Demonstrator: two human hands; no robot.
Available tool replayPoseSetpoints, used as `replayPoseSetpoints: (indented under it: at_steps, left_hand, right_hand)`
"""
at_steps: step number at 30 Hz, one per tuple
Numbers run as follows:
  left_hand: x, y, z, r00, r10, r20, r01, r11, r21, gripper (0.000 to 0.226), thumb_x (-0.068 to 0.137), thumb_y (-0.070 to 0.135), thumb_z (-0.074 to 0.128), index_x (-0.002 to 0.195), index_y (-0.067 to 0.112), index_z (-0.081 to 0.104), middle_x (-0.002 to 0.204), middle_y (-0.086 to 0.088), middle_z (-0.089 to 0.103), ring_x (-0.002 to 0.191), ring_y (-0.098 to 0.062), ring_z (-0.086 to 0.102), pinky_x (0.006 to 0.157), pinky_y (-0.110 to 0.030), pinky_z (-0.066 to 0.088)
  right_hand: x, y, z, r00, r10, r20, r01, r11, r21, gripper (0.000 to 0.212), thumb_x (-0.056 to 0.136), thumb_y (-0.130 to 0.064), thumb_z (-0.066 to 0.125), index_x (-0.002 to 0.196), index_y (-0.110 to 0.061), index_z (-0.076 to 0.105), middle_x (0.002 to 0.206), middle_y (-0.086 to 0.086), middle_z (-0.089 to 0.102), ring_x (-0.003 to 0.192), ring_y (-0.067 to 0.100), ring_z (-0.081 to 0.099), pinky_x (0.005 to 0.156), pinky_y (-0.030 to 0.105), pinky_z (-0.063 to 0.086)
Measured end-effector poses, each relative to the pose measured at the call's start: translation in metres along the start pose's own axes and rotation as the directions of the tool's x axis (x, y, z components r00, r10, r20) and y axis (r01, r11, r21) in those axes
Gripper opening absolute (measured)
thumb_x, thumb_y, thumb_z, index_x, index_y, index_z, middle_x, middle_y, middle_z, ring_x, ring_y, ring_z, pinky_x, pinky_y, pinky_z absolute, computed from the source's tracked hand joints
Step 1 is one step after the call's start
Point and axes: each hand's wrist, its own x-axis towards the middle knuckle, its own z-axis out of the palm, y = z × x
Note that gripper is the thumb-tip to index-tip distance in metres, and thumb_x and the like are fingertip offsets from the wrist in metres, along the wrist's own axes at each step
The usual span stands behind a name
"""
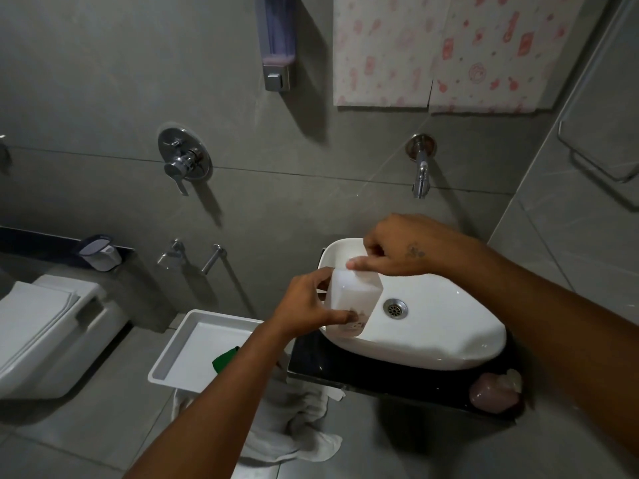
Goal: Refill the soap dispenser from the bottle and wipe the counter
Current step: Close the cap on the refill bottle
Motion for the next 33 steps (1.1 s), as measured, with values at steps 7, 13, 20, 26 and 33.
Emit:
replayPoseSetpoints:
  at_steps: [7, 13, 20, 26, 33]
  left_hand:
    - [-0.001, 0.001, 0.002, 1.0, 0.001, -0.001, -0.001, 1.0, 0.012, 0.074, 0.056, 0.042, 0.095, 0.121, 0.021, 0.068, 0.112, 0.005, 0.075, 0.101, -0.015, 0.073, 0.088, -0.04, 0.063]
    - [-0.002, 0.001, 0.004, 1.0, -0.011, -0.014, 0.011, 1.0, 0.005, 0.072, 0.059, 0.041, 0.095, 0.123, 0.022, 0.067, 0.115, 0.003, 0.074, 0.104, -0.017, 0.072, 0.089, -0.039, 0.063]
    - [-0.001, 0.002, 0.008, 1.0, -0.007, -0.017, 0.007, 1.0, -0.008, 0.073, 0.058, 0.044, 0.094, 0.122, 0.02, 0.068, 0.113, 0.002, 0.075, 0.104, -0.017, 0.072, 0.088, -0.038, 0.063]
    - [0.003, 0.004, 0.012, 1.0, 0.008, -0.006, -0.008, 1.0, -0.006, 0.071, 0.061, 0.036, 0.097, 0.123, 0.019, 0.068, 0.114, 0.004, 0.075, 0.104, -0.014, 0.073, 0.091, -0.038, 0.062]
    - [-0.003, -0.002, 0.012, 0.995, -0.045, -0.085, 0.033, 0.99, -0.136, 0.063, 0.064, 0.027, 0.096, 0.121, 0.022, 0.07, 0.112, 0.004, 0.077, 0.104, -0.01, 0.073, 0.092, -0.034, 0.061]
  right_hand:
    - [-0.005, 0.004, 0.005, 1.0, 0.016, 0.001, -0.016, 0.999, 0.028, 0.071, 0.071, -0.09, 0.041, 0.068, -0.022, 0.062, 0.055, -0.008, 0.057, 0.051, 0.01, 0.052, 0.051, 0.027, 0.038]
    - [-0.009, 0.012, 0.001, 1.0, -0.022, 0.013, 0.02, 0.985, 0.171, 0.053, 0.073, -0.08, 0.055, 0.104, -0.037, 0.063, 0.074, -0.019, 0.06, 0.064, 0.008, 0.058, 0.058, 0.028, 0.05]
    - [-0.009, 0.014, 0.005, 0.998, -0.015, -0.064, 0.021, 0.994, 0.106, 0.059, 0.075, -0.086, 0.047, 0.1, -0.036, 0.064, 0.069, -0.019, 0.058, 0.061, 0.004, 0.055, 0.054, 0.023, 0.04]
    - [-0.006, 0.006, 0.019, 0.999, -0.016, -0.043, 0.02, 0.995, 0.095, 0.039, 0.085, -0.072, 0.043, 0.084, -0.035, 0.057, 0.07, -0.021, 0.052, 0.063, 0.002, 0.051, 0.057, 0.027, 0.037]
    - [-0.016, -0.002, 0.07, 0.806, 0.515, 0.292, -0.493, 0.31, 0.813, 0.057, 0.096, -0.069, 0.04, 0.114, -0.021, 0.065, 0.109, 0.01, 0.069, 0.096, 0.028, 0.07, 0.073, 0.042, 0.064]
